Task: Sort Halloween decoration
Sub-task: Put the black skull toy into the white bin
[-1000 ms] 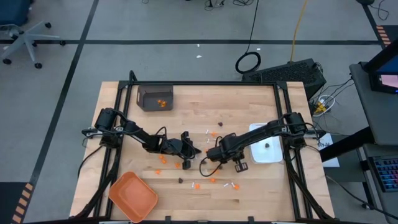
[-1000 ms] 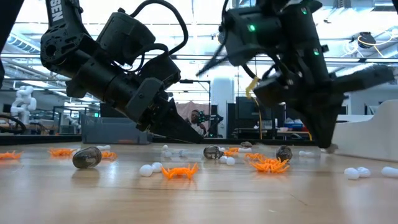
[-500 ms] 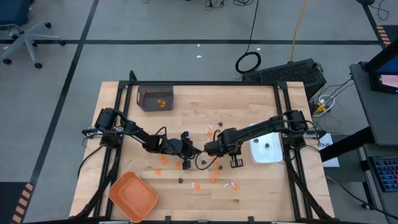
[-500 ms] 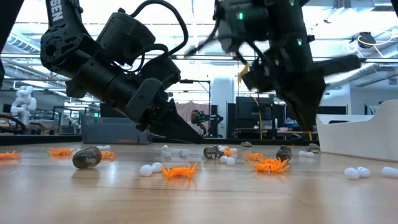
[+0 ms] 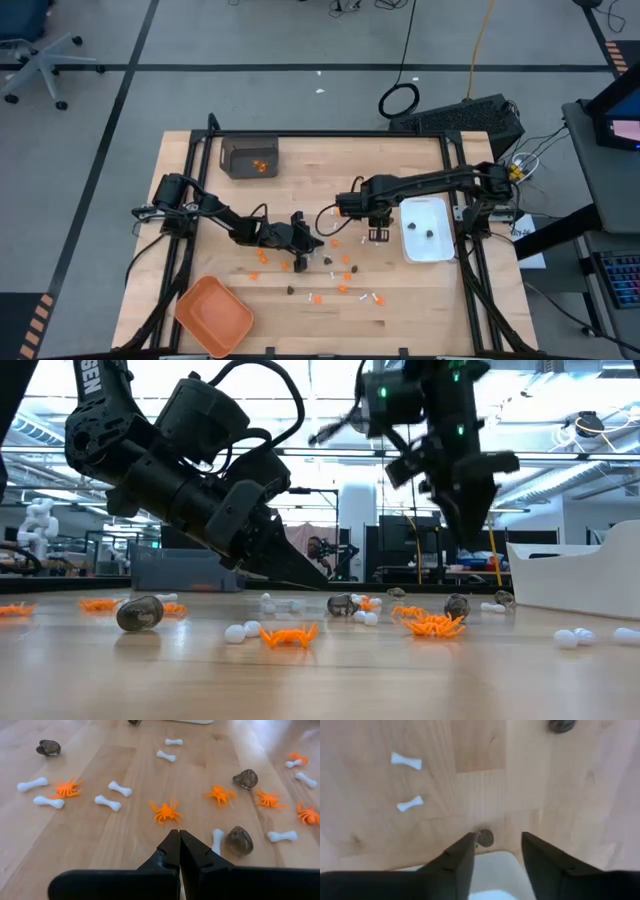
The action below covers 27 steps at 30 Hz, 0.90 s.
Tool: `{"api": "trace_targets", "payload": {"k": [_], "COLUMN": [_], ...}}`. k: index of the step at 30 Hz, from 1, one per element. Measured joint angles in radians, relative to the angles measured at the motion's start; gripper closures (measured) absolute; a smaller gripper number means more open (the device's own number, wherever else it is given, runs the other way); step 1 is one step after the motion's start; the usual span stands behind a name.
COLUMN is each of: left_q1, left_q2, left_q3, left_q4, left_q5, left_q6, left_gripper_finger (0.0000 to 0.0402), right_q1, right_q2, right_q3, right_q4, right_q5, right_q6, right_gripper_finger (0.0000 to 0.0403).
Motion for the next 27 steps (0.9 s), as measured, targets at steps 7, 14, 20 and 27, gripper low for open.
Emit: {"api": "trace_targets", "payload": {"k": [7,14,20,27], "left_q1": [0.000,0.000,0.000,0.002], "left_q2": [0.000,0.000,0.000,0.000], "left_q3": [0.000,0.000,0.000,0.000], "left_q4": [-0.002,-0.002,-0.002,-0.002], "left_q5": [-0.002,-0.002,-0.001,-0.001], "left_q6": [0.007,0.026,0.040,0.061], "left_gripper_finger": [0.0402,0.0402,0.0402,0.0402], "right_q1": [-0.020,-0.038,-0.044,-0.048], "right_q2": [0.009,0.008,0.008,0.008], "right_q3": [-0.120,-0.212,-0.227,-0.255], "right_q4": [0.056,0.163,0.166,0.179], "right_q5": [-0.019,-0.022,-0.024,-0.047], "right_q6": [-0.098,-0.150,-0.149,-0.175], "right_gripper_finger": [0.0193,0.0191,0.0191,0.0191]}}
